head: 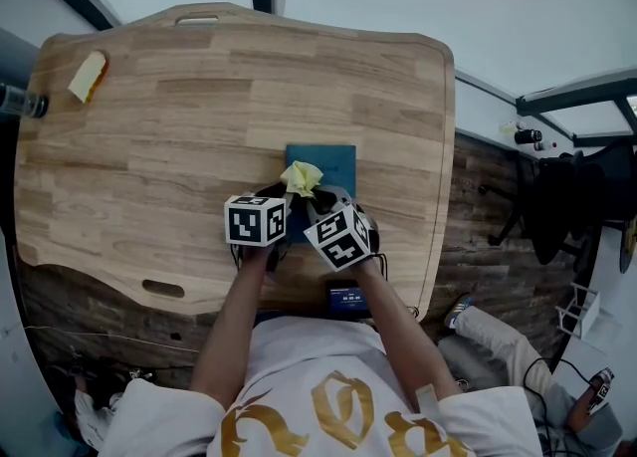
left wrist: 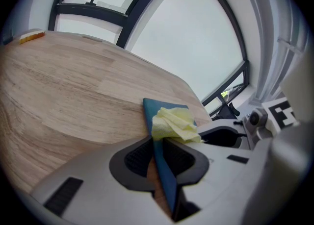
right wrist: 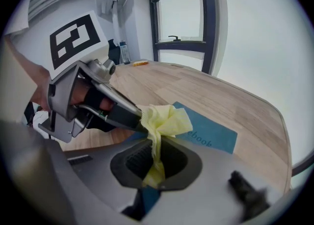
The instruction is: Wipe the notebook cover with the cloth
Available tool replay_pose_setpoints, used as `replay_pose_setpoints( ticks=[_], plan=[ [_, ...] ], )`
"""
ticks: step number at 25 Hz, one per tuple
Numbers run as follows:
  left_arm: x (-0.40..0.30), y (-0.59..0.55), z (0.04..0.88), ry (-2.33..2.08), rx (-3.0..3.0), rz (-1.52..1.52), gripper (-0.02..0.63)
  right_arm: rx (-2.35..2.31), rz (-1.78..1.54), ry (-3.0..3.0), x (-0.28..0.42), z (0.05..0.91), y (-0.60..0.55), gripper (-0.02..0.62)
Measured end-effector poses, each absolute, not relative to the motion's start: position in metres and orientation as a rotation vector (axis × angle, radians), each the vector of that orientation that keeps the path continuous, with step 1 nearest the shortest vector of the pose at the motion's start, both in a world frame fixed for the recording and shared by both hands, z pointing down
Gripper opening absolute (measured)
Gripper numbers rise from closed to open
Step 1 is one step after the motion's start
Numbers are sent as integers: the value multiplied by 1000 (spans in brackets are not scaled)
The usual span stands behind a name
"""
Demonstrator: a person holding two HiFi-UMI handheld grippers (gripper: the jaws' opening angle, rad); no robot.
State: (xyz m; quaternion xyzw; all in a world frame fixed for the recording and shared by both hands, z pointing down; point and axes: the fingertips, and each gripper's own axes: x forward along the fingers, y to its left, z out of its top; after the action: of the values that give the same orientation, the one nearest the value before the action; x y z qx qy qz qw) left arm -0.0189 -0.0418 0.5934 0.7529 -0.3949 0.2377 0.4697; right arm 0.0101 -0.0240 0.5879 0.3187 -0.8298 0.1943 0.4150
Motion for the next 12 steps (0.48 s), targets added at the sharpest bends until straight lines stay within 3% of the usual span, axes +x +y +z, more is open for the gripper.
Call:
replay_pose_setpoints(
  ticks=[12],
  plan=[
    [-19, -40, 595, -970, 1840, 587, 74, 718, 590, -2074, 6, 589, 15, 37]
  ],
)
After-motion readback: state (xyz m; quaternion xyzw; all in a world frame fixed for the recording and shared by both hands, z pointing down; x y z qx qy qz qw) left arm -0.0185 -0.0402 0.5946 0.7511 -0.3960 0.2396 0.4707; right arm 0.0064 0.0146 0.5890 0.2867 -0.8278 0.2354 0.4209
